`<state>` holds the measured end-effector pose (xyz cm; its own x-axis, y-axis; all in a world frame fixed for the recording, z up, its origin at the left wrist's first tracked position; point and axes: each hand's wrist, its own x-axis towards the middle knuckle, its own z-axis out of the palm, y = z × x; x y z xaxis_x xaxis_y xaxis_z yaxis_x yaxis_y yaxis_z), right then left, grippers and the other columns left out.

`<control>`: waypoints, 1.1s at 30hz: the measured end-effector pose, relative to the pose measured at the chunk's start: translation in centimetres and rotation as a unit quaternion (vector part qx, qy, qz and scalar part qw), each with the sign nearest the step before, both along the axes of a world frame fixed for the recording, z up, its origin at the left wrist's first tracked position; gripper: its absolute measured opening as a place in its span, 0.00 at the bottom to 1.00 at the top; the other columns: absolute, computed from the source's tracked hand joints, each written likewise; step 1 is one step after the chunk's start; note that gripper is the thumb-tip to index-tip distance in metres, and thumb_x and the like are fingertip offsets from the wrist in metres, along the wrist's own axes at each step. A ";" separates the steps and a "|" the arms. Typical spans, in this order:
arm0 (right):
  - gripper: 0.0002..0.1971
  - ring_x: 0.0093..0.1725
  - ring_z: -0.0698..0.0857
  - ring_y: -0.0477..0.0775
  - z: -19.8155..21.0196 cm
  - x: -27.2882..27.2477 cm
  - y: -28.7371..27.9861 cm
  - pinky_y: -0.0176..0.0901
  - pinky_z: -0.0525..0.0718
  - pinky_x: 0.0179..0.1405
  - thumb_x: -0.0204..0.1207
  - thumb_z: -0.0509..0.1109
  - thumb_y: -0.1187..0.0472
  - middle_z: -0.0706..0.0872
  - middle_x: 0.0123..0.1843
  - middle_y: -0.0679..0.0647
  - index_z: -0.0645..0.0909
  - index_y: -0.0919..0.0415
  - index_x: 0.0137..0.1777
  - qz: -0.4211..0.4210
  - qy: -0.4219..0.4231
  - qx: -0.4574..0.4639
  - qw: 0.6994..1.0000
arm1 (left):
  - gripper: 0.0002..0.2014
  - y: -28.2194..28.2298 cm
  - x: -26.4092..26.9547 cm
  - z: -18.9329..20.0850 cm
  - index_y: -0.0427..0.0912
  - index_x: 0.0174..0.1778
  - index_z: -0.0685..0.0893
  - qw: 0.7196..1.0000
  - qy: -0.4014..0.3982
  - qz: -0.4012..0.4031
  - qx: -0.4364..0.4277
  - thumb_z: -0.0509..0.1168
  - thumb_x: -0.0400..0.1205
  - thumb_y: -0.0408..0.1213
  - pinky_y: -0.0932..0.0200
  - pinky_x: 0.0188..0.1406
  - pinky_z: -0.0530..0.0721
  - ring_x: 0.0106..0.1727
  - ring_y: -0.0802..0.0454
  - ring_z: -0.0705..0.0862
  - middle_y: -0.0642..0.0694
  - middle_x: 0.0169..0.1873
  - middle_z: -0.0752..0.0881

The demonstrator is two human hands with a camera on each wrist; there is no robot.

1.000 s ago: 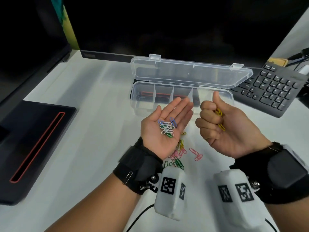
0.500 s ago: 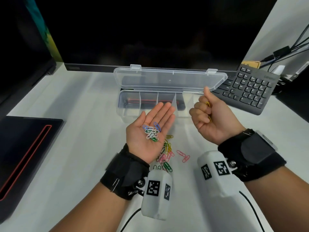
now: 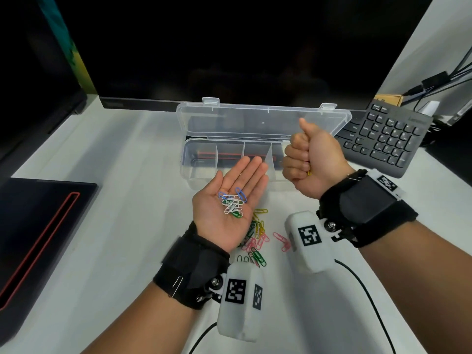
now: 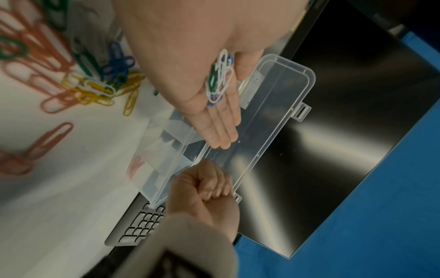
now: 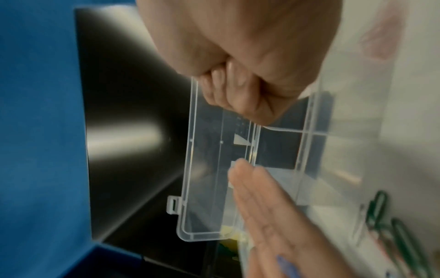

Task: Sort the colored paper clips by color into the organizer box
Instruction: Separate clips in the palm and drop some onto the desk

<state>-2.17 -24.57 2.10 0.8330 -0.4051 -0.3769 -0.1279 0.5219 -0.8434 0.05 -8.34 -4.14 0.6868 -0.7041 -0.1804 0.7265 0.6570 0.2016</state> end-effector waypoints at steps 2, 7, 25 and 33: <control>0.26 0.17 0.54 0.47 0.1 0.8 0.4 0.36 0.51 0.16 0.84 0.57 0.47 0.57 0.21 0.48 0.60 0.54 0.23 -0.020 0.011 -0.125 0.992 | 0.24 0.0 -0.1 0.0 0.25 0.60 0.83 1.000 0.000 -0.002 0.004 0.49 0.88 0.41 0.39 0.62 0.81 0.62 0.35 0.85 0.30 0.61 0.85; 0.23 0.21 0.61 0.49 0.0 2.7 1.3 0.43 0.63 0.25 0.81 0.58 0.48 0.62 0.22 0.48 0.61 0.52 0.25 -0.070 0.045 -0.339 0.937 | 0.24 0.0 0.0 0.1 0.26 0.60 0.83 1.000 0.000 -0.003 0.004 0.49 0.88 0.41 0.40 0.61 0.82 0.62 0.35 0.85 0.30 0.61 0.85; 0.25 0.30 0.80 0.54 -0.5 2.9 0.3 0.48 0.86 0.41 0.84 0.58 0.47 0.81 0.29 0.57 0.74 0.61 0.28 -0.031 0.048 -0.384 0.921 | 0.24 -0.1 0.0 -0.3 0.26 0.60 0.83 1.000 0.006 -0.004 0.000 0.49 0.88 0.41 0.39 0.63 0.81 0.62 0.34 0.85 0.29 0.62 0.84; 0.24 0.39 0.88 0.54 -0.2 2.0 0.1 0.42 0.85 0.42 0.84 0.59 0.48 0.90 0.37 0.59 0.77 0.59 0.29 -0.022 0.040 -0.373 0.927 | 0.24 -0.1 0.0 -0.4 0.26 0.59 0.84 1.000 0.006 -0.004 -0.004 0.49 0.88 0.41 0.39 0.62 0.82 0.62 0.34 0.85 0.30 0.62 0.85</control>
<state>-0.17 -24.46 1.91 0.7901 -0.6117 -0.0387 -0.1987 -0.1960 -0.9602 0.05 -8.42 -4.55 0.6788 -0.7111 -0.1829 0.7341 0.6522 0.1887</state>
